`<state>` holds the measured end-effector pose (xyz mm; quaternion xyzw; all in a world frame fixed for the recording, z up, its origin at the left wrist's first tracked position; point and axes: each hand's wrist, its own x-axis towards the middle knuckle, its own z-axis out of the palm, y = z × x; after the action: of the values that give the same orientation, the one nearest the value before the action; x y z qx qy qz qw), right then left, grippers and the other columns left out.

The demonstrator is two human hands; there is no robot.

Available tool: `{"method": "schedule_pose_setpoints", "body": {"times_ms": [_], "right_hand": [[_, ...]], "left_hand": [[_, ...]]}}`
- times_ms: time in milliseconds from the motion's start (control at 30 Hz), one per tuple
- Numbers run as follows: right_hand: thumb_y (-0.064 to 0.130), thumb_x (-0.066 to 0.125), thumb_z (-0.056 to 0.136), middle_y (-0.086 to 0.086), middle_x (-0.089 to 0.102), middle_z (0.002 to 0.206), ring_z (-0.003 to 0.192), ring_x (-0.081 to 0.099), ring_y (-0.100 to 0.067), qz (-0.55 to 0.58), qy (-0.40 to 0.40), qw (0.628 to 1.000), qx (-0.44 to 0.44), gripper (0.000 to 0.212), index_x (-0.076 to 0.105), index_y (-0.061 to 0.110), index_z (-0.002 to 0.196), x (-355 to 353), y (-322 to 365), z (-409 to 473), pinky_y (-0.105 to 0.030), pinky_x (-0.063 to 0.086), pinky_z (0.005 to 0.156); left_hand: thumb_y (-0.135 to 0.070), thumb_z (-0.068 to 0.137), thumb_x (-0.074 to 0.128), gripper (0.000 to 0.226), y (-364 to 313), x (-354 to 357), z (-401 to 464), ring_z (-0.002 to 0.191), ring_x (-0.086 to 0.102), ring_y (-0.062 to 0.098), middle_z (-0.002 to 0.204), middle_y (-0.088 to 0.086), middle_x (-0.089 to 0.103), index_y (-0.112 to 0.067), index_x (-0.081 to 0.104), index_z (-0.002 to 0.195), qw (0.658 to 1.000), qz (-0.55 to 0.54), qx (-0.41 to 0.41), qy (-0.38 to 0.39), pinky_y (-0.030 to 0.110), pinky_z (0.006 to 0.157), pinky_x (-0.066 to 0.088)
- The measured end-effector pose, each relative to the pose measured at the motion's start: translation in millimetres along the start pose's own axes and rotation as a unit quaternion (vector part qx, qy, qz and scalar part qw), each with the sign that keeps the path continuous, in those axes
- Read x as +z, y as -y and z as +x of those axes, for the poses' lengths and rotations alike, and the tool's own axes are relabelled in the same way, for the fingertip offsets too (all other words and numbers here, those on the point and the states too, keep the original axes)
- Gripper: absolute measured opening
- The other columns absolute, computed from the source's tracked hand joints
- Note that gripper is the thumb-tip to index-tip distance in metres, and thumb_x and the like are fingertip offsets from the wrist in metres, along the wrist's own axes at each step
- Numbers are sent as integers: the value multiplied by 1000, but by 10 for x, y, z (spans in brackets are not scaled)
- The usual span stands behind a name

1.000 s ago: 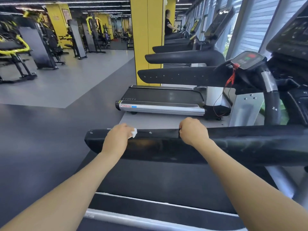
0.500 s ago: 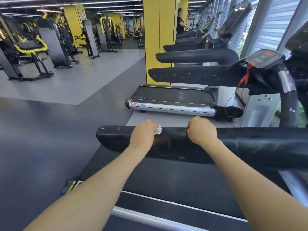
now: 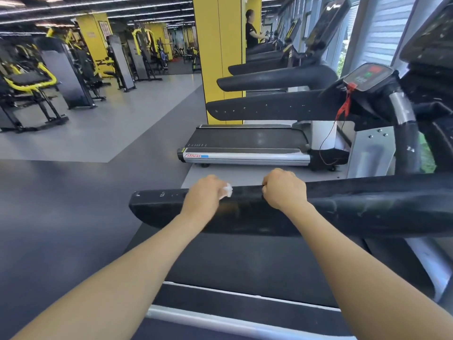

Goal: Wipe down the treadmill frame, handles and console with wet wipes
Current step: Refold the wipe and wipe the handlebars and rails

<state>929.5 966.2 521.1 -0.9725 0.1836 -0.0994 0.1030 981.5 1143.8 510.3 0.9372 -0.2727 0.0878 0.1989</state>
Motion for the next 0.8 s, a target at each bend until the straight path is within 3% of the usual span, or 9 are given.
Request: {"method": "schedule_pose_setpoints", "body": {"times_ms": [133,200,367,500,567,667,733,800], "right_hand": [[7,47,89,-4,57,108,103,48,-26,0,-1,1000,-8,24,65,14,104,5,1,-10,-29,34,67],[8,47,89,-4,57,108,102,48,-26,1,0,1000,-12,24,65,14,104,11,-1,-5,-29,34,67],[12,45,91,-3,57,111,106,50,-25,-3,1,1000,-19,27,67,17,106,-5,-33,15,-29,35,67],[12,45,91,-3,58,110,105,51,-26,-9,-1,1000,-17,26,67,17,105,-8,-24,5,-28,34,67],[12,46,91,-3,59,110,105,51,-26,-12,-3,1000,-17,26,67,17,105,-16,-23,1,-28,34,66],[13,46,92,-4,59,107,104,51,-26,-5,0,1000,-18,24,66,16,106,-15,-27,-10,-28,34,66],[11,47,91,-3,59,107,102,50,-25,-7,-1,1000,-21,23,66,16,104,-10,-22,-12,-28,34,64],[11,47,91,-2,57,109,102,50,-25,-9,-1,1000,-26,24,66,17,105,-9,-30,-10,-28,34,65]], "left_hand": [[3,79,44,15,304,-74,-7,65,40,30,76,16,48,-4,54,70,993,32,-110,-34,31,55,29],[4,77,42,16,177,-19,14,65,35,29,71,11,38,-7,46,65,991,35,-121,-45,30,50,21],[-9,92,45,21,-461,281,78,83,51,31,91,12,54,-6,65,87,999,-24,-22,-39,37,69,40],[-12,95,50,23,-166,156,-17,93,56,30,104,11,60,-12,69,108,998,-41,56,-6,41,80,45],[-11,96,50,23,107,48,-92,92,56,30,102,9,60,-14,70,105,999,-24,34,-17,40,79,45],[-5,92,49,21,335,-45,-68,83,53,31,94,12,58,-10,68,85,998,4,-52,-37,35,70,39],[1,85,48,18,199,14,-2,76,48,30,91,14,55,-6,61,76,996,16,-79,-47,33,63,33],[-5,86,50,14,-148,153,60,77,48,30,89,12,53,-5,60,77,996,-1,-65,-53,34,64,36]]}}
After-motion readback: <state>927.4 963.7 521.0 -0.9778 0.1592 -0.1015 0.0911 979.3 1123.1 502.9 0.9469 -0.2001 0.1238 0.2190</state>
